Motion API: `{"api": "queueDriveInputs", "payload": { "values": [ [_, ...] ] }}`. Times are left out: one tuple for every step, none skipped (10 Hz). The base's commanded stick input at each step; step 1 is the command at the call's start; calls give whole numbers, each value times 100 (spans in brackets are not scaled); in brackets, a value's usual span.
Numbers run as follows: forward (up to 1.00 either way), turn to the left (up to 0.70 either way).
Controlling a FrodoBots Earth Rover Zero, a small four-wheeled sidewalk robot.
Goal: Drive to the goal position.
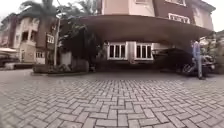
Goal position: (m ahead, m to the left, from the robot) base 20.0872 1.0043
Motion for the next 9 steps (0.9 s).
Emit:
{"api": "queueDriveInputs", "payload": {
  "values": [
    [0, 70],
    [0, 70],
    [0, 70],
    [0, 70],
    [0, 70],
    [0, 70],
    [0, 70],
    [0, 70],
    [0, 70]
  ]
}}
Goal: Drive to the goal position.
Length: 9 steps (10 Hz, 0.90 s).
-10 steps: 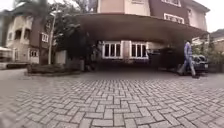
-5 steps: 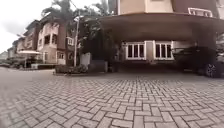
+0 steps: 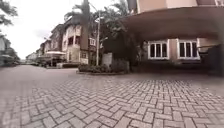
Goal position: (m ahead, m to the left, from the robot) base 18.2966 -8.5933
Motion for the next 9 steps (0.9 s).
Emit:
{"api": "queueDriveInputs", "payload": {
  "values": [
    [0, 70],
    [0, 70],
    [0, 70],
    [0, 70],
    [0, 70],
    [0, 70],
    [0, 70],
    [0, 0],
    [0, 0]
  ]
}}
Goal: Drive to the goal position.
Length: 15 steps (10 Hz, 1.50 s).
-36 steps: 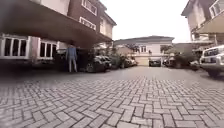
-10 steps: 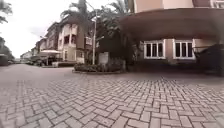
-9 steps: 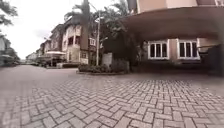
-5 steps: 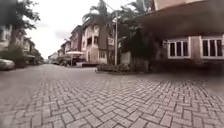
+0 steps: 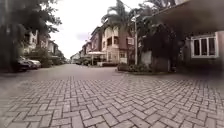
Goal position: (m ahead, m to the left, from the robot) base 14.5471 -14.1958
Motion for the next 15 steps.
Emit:
{"api": "queueDriveInputs", "payload": {
  "values": [
    [0, 0],
    [70, 0],
    [70, 0],
    [70, 0],
    [70, 0],
    [70, 0],
    [70, 0],
    [70, 0],
    [70, 0],
    [70, 0],
    [70, 0],
    [70, 0],
    [70, 0],
    [70, 0],
    [70, 0]
  ]
}}
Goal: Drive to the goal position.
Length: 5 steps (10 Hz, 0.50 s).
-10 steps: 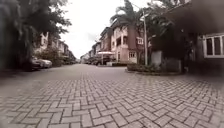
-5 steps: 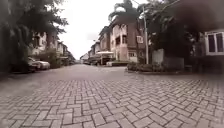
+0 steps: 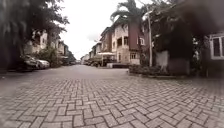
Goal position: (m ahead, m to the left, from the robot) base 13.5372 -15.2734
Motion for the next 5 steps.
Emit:
{"api": "queueDriveInputs", "payload": {
  "values": [
    [70, 0],
    [70, 0],
    [70, 0],
    [70, 4],
    [70, 29]
  ]
}}
